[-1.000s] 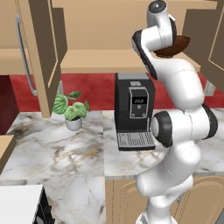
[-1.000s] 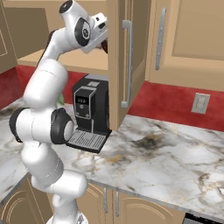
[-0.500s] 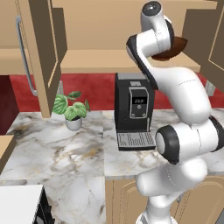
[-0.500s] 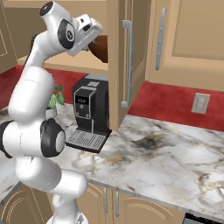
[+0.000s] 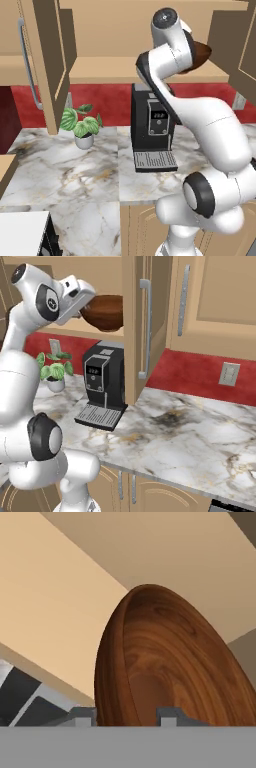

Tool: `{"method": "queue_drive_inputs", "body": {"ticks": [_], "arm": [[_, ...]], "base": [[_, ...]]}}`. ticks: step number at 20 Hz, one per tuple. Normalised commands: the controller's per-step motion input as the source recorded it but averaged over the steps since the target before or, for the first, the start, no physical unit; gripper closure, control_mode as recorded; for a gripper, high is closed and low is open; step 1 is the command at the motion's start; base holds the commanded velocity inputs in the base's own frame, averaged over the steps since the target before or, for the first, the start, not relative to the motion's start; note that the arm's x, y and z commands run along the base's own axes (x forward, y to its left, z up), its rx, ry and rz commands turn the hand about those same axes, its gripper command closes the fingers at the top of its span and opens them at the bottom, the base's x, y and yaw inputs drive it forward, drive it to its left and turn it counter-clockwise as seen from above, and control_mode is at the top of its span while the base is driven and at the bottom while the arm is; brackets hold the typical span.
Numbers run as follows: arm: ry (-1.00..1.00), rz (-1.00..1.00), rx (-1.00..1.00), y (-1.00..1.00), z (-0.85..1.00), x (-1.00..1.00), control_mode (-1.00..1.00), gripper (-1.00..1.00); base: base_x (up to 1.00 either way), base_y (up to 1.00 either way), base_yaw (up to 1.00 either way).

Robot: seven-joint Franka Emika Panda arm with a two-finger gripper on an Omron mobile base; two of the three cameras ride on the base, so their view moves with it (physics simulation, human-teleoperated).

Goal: Move the bowls from the cabinet to the plates on the dining table.

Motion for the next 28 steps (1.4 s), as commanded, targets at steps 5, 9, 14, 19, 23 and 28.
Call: {"method": "queue_drive_inputs", "body": {"ticks": [5,9,14,19,23,28], "arm": [[0.00,0.00,0.00,0.00,0.14,-0.79,-1.00,1.00],[0.01,0.00,0.00,0.00,0.04,-0.86,-1.00,1.00],[0.04,0.00,0.04,0.18,0.00,-0.77,-1.00,1.00],[0.03,0.03,0.04,0.40,0.00,-0.65,-1.00,1.00],[0.02,0.03,0.05,0.37,-0.02,-0.63,-1.00,1.00],[0.00,0.01,0.00,0.19,-0.03,-0.79,-1.00,1.00]], "base": [[0.00,0.00,0.00],[0.00,0.00,0.00],[0.00,0.00,0.00],[0.00,0.00,0.00],[0.00,0.00,0.00],[0.00,0.00,0.00]]}}
